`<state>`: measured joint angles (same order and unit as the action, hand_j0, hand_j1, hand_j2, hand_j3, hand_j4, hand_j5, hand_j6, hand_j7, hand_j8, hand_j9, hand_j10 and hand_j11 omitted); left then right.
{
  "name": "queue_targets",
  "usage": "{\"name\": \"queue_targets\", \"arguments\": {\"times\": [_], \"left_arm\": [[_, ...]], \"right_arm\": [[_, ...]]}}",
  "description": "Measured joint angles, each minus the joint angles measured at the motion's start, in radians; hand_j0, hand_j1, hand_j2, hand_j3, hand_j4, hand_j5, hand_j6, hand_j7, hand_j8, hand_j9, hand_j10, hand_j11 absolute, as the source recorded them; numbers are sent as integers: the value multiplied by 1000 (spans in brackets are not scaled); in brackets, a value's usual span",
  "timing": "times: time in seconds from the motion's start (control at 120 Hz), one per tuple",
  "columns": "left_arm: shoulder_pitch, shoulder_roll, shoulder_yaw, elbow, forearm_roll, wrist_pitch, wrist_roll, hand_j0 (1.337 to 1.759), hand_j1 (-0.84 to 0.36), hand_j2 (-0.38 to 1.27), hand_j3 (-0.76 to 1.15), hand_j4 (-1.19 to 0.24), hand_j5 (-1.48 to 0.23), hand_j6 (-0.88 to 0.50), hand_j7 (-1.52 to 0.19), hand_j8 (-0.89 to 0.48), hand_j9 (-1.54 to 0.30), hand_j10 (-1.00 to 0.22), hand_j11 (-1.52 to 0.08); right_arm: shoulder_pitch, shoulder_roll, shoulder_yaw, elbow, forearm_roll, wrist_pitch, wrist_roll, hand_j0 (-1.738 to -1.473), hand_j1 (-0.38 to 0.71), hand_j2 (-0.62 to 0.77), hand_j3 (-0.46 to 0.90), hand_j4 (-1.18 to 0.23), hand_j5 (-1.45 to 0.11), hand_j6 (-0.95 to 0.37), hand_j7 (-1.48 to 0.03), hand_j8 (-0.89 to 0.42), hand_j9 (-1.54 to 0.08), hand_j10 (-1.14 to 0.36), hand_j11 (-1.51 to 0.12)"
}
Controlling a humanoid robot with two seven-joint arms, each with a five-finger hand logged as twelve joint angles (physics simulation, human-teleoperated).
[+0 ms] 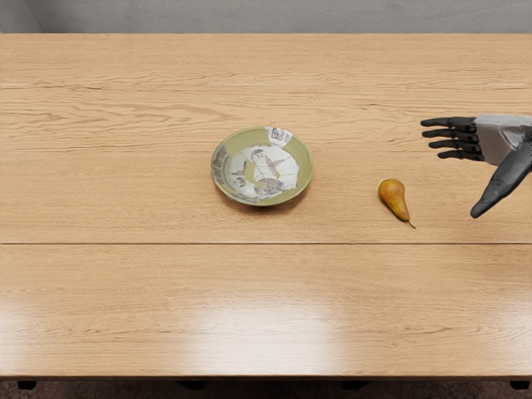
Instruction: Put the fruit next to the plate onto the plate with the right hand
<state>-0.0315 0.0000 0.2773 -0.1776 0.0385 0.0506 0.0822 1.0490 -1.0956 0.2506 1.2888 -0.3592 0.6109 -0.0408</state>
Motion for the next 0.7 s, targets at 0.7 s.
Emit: {"name": "queue_targets", "arguments": {"times": [0.7], "left_arm": [[-1, 0, 0, 0, 0, 0, 0, 1658, 349, 0, 0, 0, 0, 0, 0, 0, 0, 0, 0]], "right_arm": [[103, 224, 56, 337, -300, -524, -566, -1658, -313, -5, 0, -34, -41, -36, -40, -35, -41, -34, -41]]}}
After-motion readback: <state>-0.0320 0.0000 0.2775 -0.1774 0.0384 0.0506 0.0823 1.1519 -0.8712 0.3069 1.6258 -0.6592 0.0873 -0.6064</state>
